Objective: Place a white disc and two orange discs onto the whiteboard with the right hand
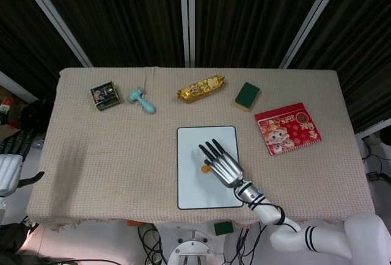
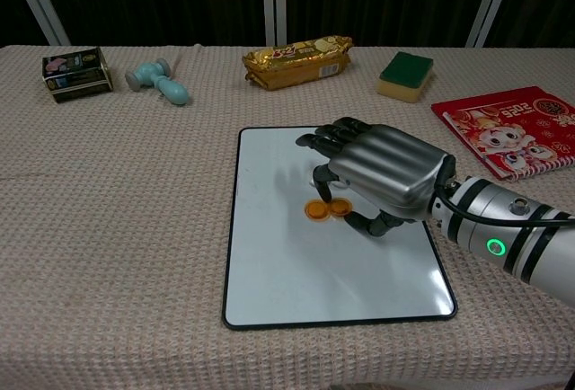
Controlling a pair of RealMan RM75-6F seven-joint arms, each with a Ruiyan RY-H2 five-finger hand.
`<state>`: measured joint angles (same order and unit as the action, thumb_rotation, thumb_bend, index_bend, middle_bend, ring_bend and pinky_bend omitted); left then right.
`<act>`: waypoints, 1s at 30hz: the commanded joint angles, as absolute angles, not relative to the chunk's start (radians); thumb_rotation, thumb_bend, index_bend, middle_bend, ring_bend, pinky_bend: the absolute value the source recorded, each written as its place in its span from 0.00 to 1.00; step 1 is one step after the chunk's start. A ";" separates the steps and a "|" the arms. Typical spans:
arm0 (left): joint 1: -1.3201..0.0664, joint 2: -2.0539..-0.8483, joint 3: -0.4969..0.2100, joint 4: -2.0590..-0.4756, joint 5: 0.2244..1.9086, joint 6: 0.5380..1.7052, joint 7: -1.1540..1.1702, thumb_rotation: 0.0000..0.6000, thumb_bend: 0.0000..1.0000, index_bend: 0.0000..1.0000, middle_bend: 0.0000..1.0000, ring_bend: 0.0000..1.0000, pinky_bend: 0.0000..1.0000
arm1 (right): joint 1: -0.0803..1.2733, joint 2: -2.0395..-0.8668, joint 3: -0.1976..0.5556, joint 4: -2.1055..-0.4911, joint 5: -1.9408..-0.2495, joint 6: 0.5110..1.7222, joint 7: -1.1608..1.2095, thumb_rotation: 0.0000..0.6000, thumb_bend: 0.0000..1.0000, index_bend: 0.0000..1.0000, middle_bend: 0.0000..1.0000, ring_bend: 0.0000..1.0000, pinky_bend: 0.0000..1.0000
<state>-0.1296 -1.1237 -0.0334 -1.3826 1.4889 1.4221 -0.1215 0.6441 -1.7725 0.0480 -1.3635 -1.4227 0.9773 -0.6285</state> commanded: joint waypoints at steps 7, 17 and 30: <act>-0.129 -1.123 -0.033 -1.384 1.488 1.421 -0.120 1.00 0.13 0.11 0.04 0.00 0.10 | 0.645 -1.765 0.043 -1.373 -1.421 0.980 -0.629 1.00 0.35 0.37 0.00 0.00 0.00; -0.128 -1.121 -0.033 -1.387 1.489 1.423 -0.118 1.00 0.13 0.11 0.04 0.00 0.10 | 0.640 -1.743 0.036 -1.400 -1.434 1.001 -0.622 1.00 0.33 0.30 0.00 0.00 0.00; -0.129 -1.121 -0.032 -1.392 1.490 1.422 -0.110 1.00 0.13 0.11 0.04 0.00 0.10 | 0.614 -1.680 0.023 -1.454 -1.506 1.085 -0.543 1.00 0.33 0.27 0.00 0.00 0.00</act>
<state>-0.1288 -1.1214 -0.0324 -1.3927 1.4899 1.4226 -0.1098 0.6181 -1.6861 0.0248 -1.4495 -1.4998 1.0785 -0.5488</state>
